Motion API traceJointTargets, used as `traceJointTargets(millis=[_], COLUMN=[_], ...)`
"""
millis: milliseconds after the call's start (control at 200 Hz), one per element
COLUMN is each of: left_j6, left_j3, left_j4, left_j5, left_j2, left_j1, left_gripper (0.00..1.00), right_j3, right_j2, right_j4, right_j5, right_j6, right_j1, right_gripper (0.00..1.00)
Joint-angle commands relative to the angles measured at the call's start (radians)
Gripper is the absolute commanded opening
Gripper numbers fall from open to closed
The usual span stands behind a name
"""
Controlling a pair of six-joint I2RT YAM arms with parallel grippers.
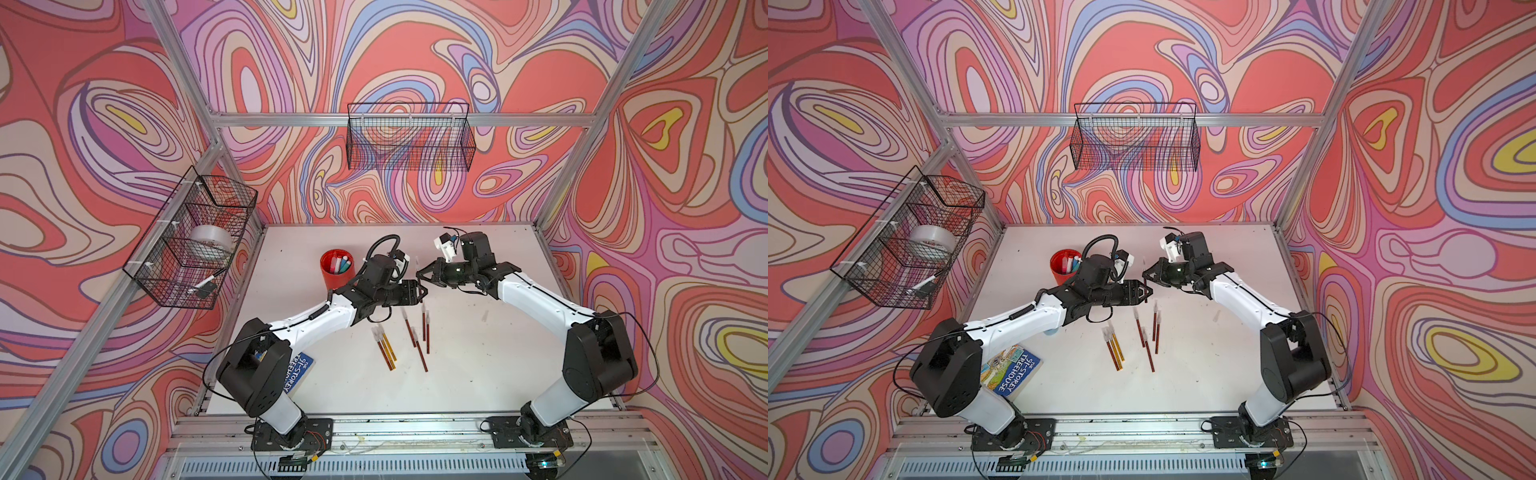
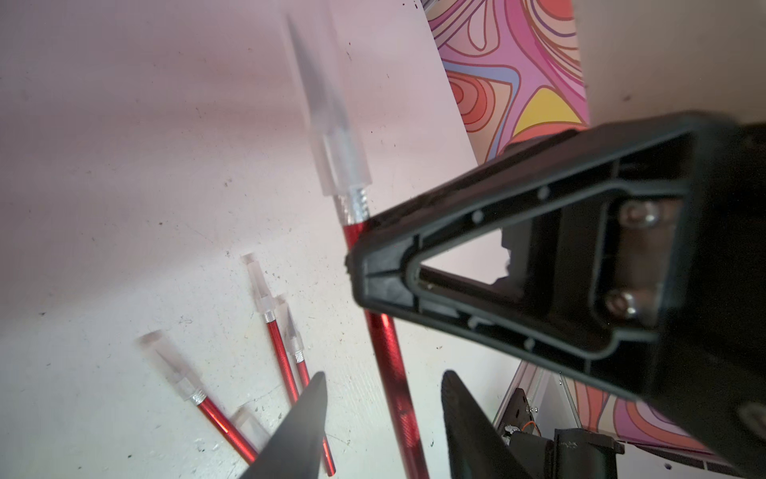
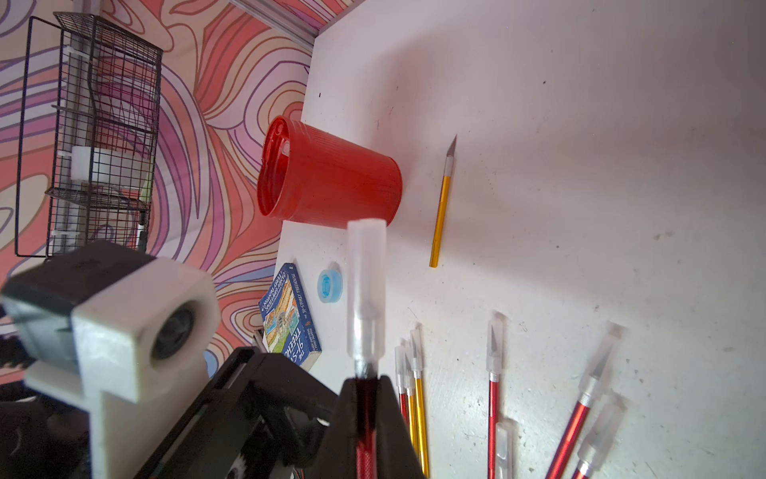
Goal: Remove protective caps from carving knives
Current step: Remove the protective sleeve from the carving knife.
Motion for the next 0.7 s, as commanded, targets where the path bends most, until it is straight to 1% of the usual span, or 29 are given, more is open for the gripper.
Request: traceJointTargets(millis=[0,95,185,220,336,531,586,666,696], left_j6=[0.011,0.023,0.032,0.037,0.037,0.028,0.027,0.026,0.026], left_j3=[0.004,0.040,0.065,0.072,0.083,0.075,0.067,0.058,0.053], left_j4=[-0.022,-0.043,-0.053,-0.058,-0.061,-0.059,-0.060,-0.061,-0.062], left_j5=[-0.016,-0.001,0.000,-0.002,-0.003,-0.005,-0.011,-0.017,-0.018], left_j2=[-0.024,-0.008,0.002,0.005,0.007,-0.003,-0.008,-0.016,-0.020], left_j1=[-0.002,-0.002,-0.002,-0.002,-0.002,-0.006,-0.006,-0.006,-0.006], left_gripper=[0.43,0.41,0.33,0.27,0.14,0.03,0.01,0.00,0.00], right_j3=[0.019,0.000,-0.023,-0.032,-0.053,-0.061,-0.057,-0.048,-0.043], right_j2=[-0.028,-0.038,-0.055,-0.060,-0.072,-0.079,-0.079,-0.075,-0.073], right_j4=[0.019,0.020,0.024,0.023,0.032,0.053,0.055,0.060,0.059], right_j5=[-0.027,-0.030,-0.031,-0.032,-0.032,-0.036,-0.034,-0.023,-0.021], right_j6=[0.004,0.003,0.002,0.003,0.006,0.011,0.010,0.011,0.010], right_j1=[-0.002,-0.001,-0.002,-0.001,-0.001,-0.002,-0.002,-0.002,-0.004], right_gripper=[0.00,0.00,0.00,0.00,0.00,0.00,0.07,0.31,0.38])
